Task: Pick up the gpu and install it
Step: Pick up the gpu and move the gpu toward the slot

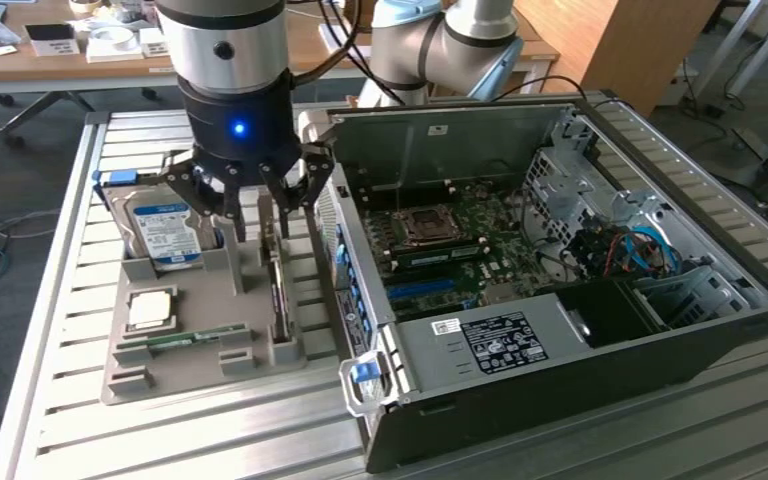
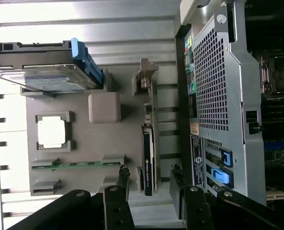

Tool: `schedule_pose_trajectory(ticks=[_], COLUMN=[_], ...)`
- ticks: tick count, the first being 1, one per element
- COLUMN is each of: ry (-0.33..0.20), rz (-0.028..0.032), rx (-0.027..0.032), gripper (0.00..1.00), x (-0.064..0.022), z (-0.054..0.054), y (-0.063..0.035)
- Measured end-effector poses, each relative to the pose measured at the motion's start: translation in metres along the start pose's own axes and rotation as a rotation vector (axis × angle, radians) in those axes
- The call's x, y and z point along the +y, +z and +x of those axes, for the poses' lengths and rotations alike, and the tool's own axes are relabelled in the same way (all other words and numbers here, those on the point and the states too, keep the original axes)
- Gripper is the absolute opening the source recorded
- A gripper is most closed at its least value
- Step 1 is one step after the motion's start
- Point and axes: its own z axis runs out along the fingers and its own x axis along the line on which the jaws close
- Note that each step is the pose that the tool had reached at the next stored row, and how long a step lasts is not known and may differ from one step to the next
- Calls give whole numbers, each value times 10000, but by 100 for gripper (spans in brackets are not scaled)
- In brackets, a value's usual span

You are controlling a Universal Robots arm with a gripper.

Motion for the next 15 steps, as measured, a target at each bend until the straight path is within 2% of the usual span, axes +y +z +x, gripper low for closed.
schedule_pose_trajectory(ticks=[5,15], ry=[0,0], rz=[0,-3], rx=[0,-3], gripper=[47,47], x=[-4,-4], z=[1,1], y=[42,56])
